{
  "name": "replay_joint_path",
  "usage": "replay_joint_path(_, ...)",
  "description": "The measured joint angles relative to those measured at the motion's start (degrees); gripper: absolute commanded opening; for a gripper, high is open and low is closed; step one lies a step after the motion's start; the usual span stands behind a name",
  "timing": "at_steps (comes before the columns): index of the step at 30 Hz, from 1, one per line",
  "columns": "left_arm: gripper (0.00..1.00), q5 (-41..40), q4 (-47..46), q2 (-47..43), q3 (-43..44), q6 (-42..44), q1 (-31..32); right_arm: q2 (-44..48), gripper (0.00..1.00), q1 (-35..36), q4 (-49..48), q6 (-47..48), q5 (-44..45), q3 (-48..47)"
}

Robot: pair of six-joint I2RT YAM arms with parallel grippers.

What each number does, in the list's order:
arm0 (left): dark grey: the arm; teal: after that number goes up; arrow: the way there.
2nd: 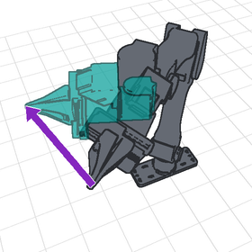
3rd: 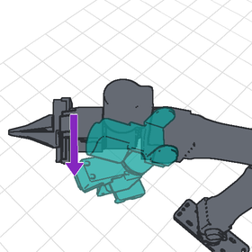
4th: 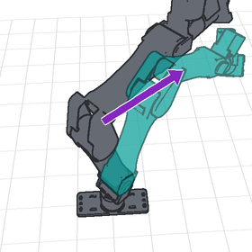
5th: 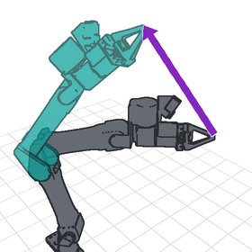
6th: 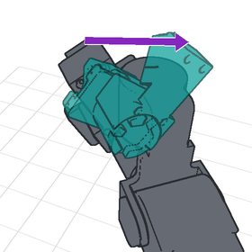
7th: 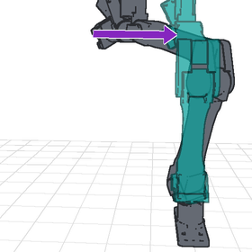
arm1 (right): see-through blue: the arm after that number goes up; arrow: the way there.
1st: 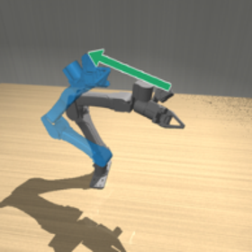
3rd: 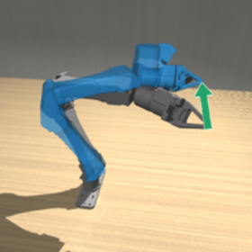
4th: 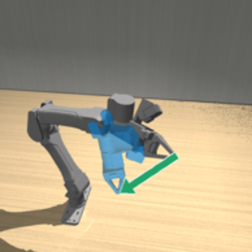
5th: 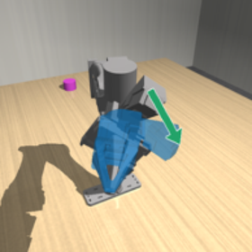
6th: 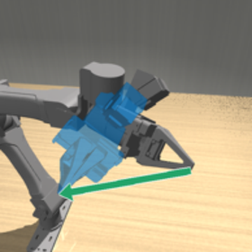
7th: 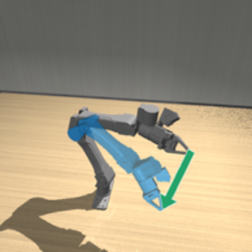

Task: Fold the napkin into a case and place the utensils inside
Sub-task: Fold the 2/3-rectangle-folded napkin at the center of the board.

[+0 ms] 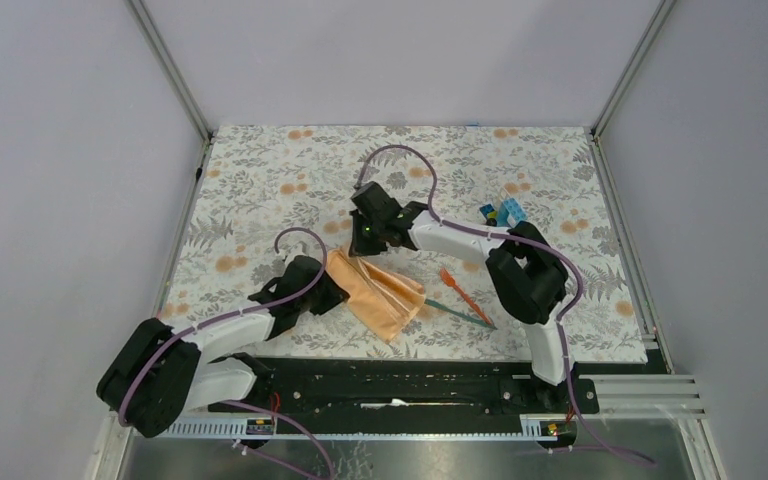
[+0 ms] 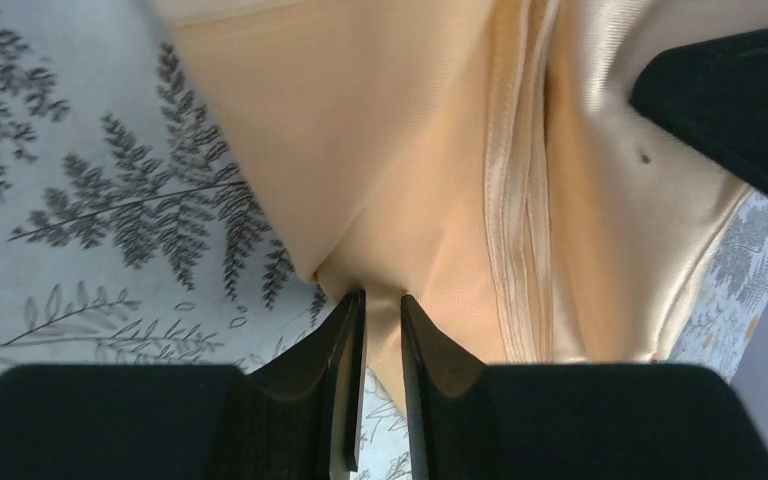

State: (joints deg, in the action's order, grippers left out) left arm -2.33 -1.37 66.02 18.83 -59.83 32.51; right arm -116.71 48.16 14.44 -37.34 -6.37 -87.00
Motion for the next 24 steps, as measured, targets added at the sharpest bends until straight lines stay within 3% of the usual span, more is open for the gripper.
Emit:
replay_joint_path(7,0.22,1.60,-7.32,4.70,0.02,0.50,0.00,-2.43,0.00,5.55,4.31,-5.95,9.29,-5.07)
replay_joint_path(14,0.22,3.21,-10.97,6.88,0.11,2.49,-0.02,-2.97,0.00,6.80,0.02,-13.66,11.93,-0.13)
replay_joint_path(19,0.33,3.63,-10.12,5.90,0.20,4.50,-0.02,-1.18,0.00,6.78,-11.21,-17.53,11.72,10.75)
replay_joint_path(24,0.54,4.50,-1.95,-0.59,0.33,6.19,-0.59,0.37,0.00,6.47,-23.69,-16.48,10.21,18.03)
